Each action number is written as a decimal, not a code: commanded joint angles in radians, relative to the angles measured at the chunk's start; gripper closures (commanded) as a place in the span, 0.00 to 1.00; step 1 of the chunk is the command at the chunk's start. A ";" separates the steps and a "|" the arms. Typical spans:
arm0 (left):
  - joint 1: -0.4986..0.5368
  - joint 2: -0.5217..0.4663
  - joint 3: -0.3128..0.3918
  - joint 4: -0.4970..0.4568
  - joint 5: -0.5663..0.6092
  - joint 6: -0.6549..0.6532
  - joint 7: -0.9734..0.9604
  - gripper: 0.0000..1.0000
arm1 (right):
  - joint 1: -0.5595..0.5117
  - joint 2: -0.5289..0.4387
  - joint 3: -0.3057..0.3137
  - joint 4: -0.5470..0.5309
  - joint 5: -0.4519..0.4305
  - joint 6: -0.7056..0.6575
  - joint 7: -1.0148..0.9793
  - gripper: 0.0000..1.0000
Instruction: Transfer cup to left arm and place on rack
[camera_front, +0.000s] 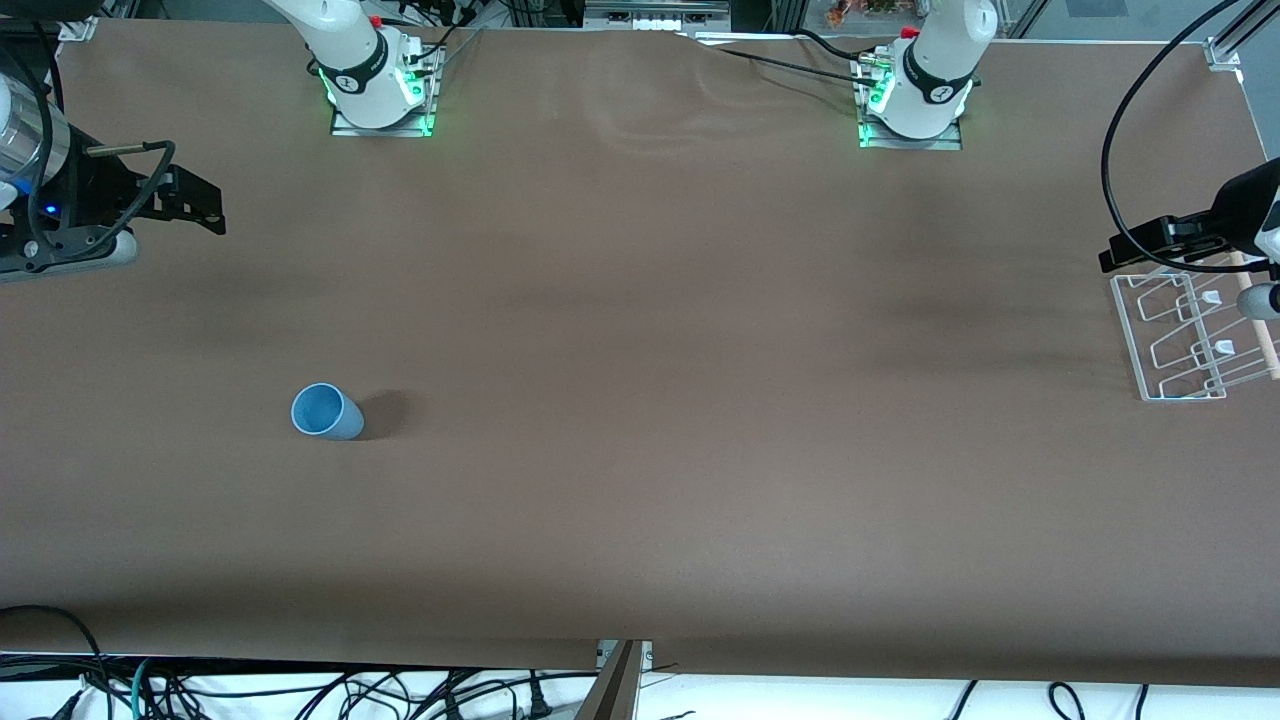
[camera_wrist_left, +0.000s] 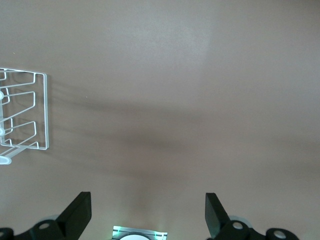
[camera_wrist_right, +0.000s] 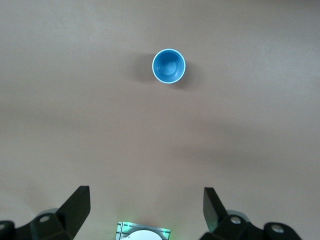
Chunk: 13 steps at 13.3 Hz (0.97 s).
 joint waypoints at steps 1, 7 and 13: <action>0.001 0.012 0.000 0.032 0.003 -0.008 0.017 0.00 | -0.008 -0.004 0.007 0.010 0.000 -0.008 0.012 0.00; -0.001 0.012 0.000 0.032 0.003 -0.008 0.017 0.00 | -0.012 0.039 0.005 -0.025 -0.003 0.058 0.009 0.00; -0.005 0.014 0.000 0.030 0.004 -0.008 0.017 0.00 | -0.015 0.191 0.007 -0.181 -0.004 0.409 -0.005 0.00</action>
